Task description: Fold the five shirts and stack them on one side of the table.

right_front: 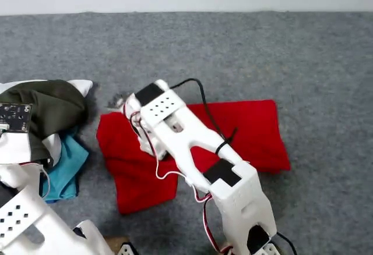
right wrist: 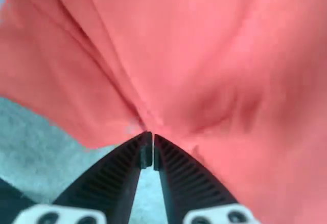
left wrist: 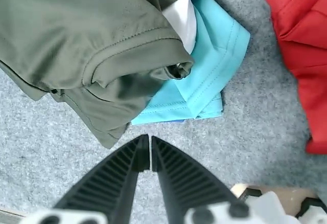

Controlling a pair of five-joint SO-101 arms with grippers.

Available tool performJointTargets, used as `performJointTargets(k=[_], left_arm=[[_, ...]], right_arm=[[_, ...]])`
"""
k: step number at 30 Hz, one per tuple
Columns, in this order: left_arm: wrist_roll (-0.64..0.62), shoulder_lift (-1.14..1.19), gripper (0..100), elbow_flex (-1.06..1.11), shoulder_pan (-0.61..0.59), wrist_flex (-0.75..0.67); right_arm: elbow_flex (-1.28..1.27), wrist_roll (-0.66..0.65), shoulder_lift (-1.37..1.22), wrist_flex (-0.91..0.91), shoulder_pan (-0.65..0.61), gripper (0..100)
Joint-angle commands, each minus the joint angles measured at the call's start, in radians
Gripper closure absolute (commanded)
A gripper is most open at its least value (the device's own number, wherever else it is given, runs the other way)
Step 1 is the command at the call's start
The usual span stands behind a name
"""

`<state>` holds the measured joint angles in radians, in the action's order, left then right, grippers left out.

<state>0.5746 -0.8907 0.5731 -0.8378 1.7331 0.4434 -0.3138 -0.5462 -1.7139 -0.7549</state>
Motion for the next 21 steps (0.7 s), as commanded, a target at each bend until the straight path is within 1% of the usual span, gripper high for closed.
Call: performJointTargets(k=[1,5,11,13,17,21], left_arm=[[-0.005,-0.014,99,-0.010,0.002,0.005],[-0.008,-0.020,99,-0.012,-0.005,0.020],[-0.008,-0.014,99,-0.068,-0.175,0.020],[-0.005,-0.014,99,-0.074,-0.212,0.020],[-0.003,-0.014,99,-0.074,-0.245,0.020],[-0.003,-0.017,99,-0.074,-0.247,0.020]], right_arm=[[0.160,0.009,0.001,-0.007,0.007,99.0],[0.209,0.011,-0.031,0.101,0.005,99.0],[0.215,0.011,-0.165,0.159,-0.062,99.0],[0.215,0.012,-0.203,0.163,-0.099,99.0],[0.215,0.012,-0.222,0.151,-0.165,99.0],[0.215,0.011,-0.163,0.151,-0.151,99.0]])
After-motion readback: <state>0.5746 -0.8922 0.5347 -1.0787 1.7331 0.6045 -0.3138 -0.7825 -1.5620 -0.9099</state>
